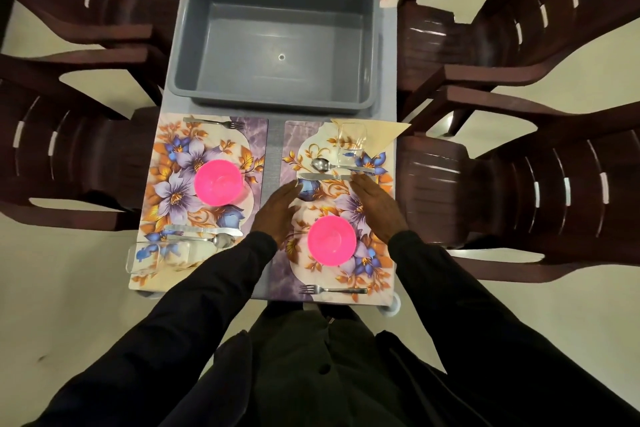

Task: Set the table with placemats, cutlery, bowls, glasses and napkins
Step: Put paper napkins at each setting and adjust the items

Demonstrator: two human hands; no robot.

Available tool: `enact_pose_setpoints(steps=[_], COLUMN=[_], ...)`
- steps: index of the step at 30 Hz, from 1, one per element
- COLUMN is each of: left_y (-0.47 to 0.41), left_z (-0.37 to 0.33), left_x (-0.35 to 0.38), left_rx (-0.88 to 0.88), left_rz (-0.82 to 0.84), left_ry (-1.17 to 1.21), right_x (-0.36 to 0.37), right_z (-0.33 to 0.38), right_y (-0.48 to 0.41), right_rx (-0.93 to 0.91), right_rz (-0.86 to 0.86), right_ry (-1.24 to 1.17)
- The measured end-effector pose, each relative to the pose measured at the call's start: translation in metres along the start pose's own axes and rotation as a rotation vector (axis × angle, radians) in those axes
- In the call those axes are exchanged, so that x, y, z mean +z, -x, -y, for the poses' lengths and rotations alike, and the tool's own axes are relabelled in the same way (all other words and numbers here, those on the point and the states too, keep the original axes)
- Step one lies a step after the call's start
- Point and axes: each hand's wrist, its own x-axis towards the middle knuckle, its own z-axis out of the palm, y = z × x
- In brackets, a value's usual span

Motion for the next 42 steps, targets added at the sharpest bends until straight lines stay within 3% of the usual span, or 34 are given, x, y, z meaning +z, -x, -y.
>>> enact_pose_setpoints(steps=[3,6,11,33,38,42], left_y=[-0.008,-0.013,-0.006,-0.007,-0.028,-0.045], left_z=[0.011,0.013,0.019,0.014,0.012,0.002], left_x=[0.005,0.007,0.010,0.010,0.010,0.009], left_rx=[0.164,0.220,0.219,0.278,0.265,0.330], left_rz=[0.072,0.091,0.150,0.099,0.093,0.106], left_ry=[-0.212,-0.293,-0.288,-0.287,-0.343,-0.462], right_x=[0.006,0.008,0.012,0.010,0.000,0.002], right_z=[-0.004,-0.003,-0.003,-0.003,0.001,-0.004], right_y=[0.000,0.005,0.019,0.031,0.013,0.002], right_rx=[-0.036,-0.047,-0.037,-0.027,0.047,0.030], right_rz=[0.032,0.020,0.048,0.138,0.056,0.107], right_ry=[0.031,0.028,0.017,0.078,0.148,0.184])
